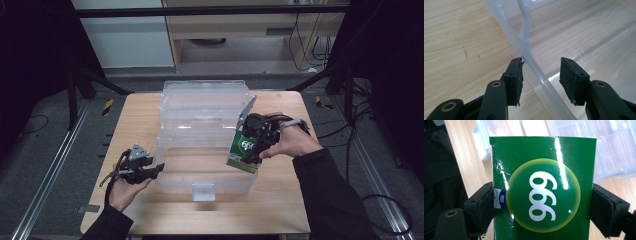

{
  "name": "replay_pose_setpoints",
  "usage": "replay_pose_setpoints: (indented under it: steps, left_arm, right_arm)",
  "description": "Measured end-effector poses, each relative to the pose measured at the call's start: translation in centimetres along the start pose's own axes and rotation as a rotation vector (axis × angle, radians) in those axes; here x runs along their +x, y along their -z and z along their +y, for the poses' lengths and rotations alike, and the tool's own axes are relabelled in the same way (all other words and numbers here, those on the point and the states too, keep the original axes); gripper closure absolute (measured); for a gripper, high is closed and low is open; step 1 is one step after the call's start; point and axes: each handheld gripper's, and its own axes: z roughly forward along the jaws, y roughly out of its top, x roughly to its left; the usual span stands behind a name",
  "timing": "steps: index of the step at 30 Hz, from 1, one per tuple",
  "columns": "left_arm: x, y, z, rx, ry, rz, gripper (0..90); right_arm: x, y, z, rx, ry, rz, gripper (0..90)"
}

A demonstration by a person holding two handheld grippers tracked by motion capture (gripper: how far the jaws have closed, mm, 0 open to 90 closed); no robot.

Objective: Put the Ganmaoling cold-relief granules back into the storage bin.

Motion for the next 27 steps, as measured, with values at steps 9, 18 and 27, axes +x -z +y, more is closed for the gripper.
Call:
replay_pose_setpoints:
  steps: [9, 18, 27]
  left_arm:
    - [0.1, 0.0, 0.0, 0.002, 0.002, 0.001, 52.4]
    - [0.1, 0.0, 0.0, 0.001, 0.0, -0.001, 52.4]
    - [0.1, -0.1, -0.1, 0.004, -0.002, 0.0, 52.4]
  right_arm:
    - [0.3, -2.0, 1.1, 0.048, 0.097, 0.025, 17.2]
    - [0.4, -3.2, 1.4, 0.069, 0.183, 0.038, 17.2]
    - [0.2, -4.5, 0.7, 0.09, 0.219, 0.039, 17.2]
